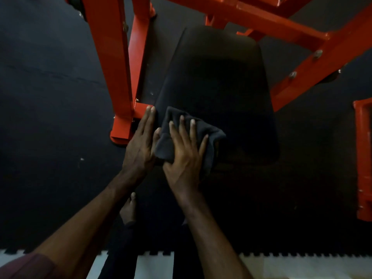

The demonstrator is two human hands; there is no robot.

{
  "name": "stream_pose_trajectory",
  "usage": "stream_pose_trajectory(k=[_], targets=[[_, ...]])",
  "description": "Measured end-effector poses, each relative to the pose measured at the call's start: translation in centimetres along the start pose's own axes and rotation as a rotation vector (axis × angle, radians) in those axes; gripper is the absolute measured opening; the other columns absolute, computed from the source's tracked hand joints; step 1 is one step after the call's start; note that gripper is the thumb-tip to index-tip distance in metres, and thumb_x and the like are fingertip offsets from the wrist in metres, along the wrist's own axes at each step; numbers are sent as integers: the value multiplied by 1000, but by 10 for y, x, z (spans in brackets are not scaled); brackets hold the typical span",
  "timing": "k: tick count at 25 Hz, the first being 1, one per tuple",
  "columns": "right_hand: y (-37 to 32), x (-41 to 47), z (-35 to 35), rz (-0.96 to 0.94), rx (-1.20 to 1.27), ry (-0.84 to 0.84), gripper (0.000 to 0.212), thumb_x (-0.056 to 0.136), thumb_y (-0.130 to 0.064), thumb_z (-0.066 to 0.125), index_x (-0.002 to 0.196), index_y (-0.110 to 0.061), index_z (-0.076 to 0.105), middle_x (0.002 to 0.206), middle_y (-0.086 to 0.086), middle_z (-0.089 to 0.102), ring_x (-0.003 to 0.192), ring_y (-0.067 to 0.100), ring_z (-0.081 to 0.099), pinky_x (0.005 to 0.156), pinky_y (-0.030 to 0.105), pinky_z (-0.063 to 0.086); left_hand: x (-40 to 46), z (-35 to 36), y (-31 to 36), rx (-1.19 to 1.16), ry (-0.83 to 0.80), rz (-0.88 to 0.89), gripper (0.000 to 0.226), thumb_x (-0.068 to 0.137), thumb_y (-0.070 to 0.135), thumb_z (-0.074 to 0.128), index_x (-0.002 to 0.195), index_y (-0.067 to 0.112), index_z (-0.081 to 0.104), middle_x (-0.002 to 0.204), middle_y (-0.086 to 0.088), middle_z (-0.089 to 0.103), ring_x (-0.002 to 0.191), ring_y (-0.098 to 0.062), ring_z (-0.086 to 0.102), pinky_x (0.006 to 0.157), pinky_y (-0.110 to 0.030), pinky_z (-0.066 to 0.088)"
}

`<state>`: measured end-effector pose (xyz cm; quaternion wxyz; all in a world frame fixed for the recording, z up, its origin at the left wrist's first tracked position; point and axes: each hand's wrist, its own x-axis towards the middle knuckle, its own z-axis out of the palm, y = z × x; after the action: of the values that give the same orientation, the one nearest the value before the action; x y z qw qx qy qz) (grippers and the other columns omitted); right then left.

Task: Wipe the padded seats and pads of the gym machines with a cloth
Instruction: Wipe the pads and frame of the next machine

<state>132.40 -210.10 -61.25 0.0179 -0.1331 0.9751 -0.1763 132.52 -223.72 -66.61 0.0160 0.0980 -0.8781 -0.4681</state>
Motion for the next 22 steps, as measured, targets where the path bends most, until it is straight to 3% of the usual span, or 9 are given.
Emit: stream_pose_trajectory(k=[3,6,8,11,14,16,19,20,22], targets=[[30,26,-6,40,-75,48,97,73,-14,76,162,-23,39,173,2,24,162,24,14,126,66,13,-5,-9,-14,-2,-30,64,56,115,35,36,167,18,25,175,2,23,159,-4,22,118,-6,21],[1,-10,1,157,-47,93,89,77,-19,72,161,-21,41,173,3,25,162,26,15,124,69,14,-4,-14,-17,-80,-29,80,56,113,33,40,166,16,31,172,0,31,157,-7,30,123,-16,27],[-31,-24,11,49,31,2,94,71,-18,67,161,-23,40,174,0,22,163,23,10,126,66,8,-6,-23,-22,-208,-77,26,58,109,36,44,164,19,35,165,1,44,149,-8,45,119,-25,40],[-15,20,5,-89,30,-73,101,67,-9,71,162,-24,39,173,-1,22,163,21,8,128,62,8,-23,-39,-36,-252,-91,-28,55,106,32,49,160,25,45,147,1,64,127,-12,66,101,-15,48],[1,35,-1,20,-27,19,93,72,-7,69,160,-22,42,172,2,27,161,23,15,127,64,11,-34,-43,-38,-246,-95,-36,50,106,26,52,156,22,51,146,-3,63,128,-15,64,99,-8,44],[-23,7,5,-15,-30,-34,93,73,-14,68,161,-22,40,173,1,23,162,24,10,127,64,8,-36,-44,-36,-268,-132,-88,54,102,31,53,156,24,51,142,-6,67,121,-21,68,97,-21,52],[-27,7,9,-294,-72,-248,103,67,-15,66,164,-26,33,175,-4,13,163,22,0,128,61,4,-42,-47,-39,-349,-163,-136,65,93,43,47,154,20,53,133,-11,72,115,-28,71,94,-44,58],[-17,30,7,-341,-106,-255,103,67,-14,67,163,-26,33,175,-3,15,163,22,2,127,62,8,-44,-47,-39,-356,-163,-142,63,95,39,46,155,19,52,133,-11,72,116,-27,71,95,-42,57],[-1,68,-1,-248,-82,-200,99,68,-6,67,162,-23,38,174,0,22,163,24,9,126,64,15,-47,-47,-35,-372,-156,-161,55,104,29,49,158,23,48,146,-5,65,128,-18,64,105,-30,52]])
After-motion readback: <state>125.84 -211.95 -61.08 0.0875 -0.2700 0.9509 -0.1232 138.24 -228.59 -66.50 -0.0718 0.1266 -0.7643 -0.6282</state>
